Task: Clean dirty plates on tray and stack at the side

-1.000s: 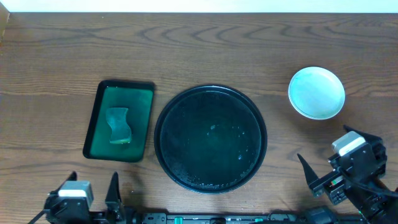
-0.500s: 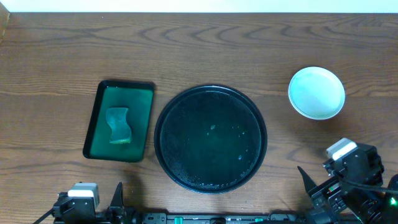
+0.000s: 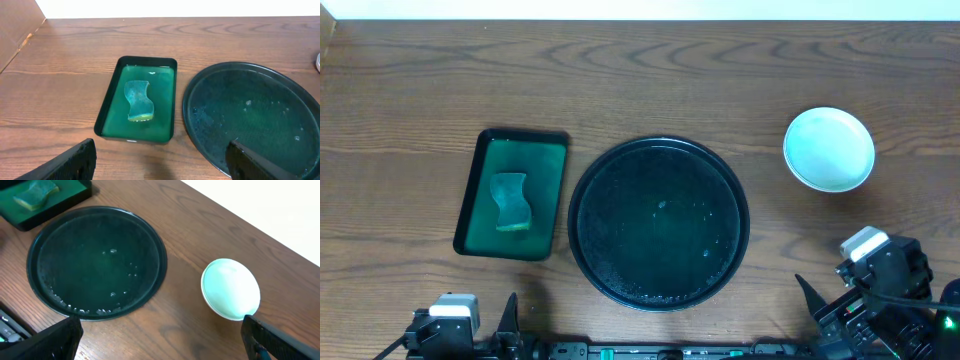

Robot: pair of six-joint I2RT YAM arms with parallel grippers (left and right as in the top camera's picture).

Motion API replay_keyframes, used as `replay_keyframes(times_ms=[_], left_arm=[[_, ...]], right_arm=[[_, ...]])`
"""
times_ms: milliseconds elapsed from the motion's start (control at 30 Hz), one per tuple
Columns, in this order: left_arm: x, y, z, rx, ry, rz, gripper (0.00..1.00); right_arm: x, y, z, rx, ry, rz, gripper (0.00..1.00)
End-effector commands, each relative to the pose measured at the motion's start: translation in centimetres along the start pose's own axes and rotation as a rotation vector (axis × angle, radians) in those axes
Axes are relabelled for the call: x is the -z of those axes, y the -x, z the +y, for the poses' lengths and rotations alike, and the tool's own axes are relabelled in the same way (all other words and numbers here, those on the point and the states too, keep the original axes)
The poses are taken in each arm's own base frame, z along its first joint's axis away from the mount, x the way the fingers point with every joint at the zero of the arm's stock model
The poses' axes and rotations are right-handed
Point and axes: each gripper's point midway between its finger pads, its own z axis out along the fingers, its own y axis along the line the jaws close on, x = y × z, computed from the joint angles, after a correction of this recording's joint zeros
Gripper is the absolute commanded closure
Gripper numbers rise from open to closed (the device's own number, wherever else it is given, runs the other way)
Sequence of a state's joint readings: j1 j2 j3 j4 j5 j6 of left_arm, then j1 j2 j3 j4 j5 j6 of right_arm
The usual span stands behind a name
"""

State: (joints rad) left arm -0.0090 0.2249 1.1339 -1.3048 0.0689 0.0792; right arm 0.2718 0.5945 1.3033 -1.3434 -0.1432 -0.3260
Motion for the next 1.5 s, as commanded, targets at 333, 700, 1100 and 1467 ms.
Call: replay_keyframes(times_ms=[333,700,1100,1467], left_arm=[[0.2,0.2,-0.1,-0.001,-0.006,-0.008,0.17],[0.2,0.2,-0.1,-0.001,-0.006,-0.008,0.17],[0.2,0.2,-0.1,-0.001,-0.006,-0.008,0.16],[0.2,0.2,-0.1,-0.001,-0.006,-0.008,0.16]], right_arm=[[0.3,-0.1,0.5,0.007,0.023,0.002,0.01],[0.3,-1.7,0.9,-0.003,0.041,0.067,0.01],[-0.8,1.1,-0.1,0.024,-0.077,-0.300,0.01],[-6.2,1.0,0.6,0.140,-0.075,-0.636,0.01]])
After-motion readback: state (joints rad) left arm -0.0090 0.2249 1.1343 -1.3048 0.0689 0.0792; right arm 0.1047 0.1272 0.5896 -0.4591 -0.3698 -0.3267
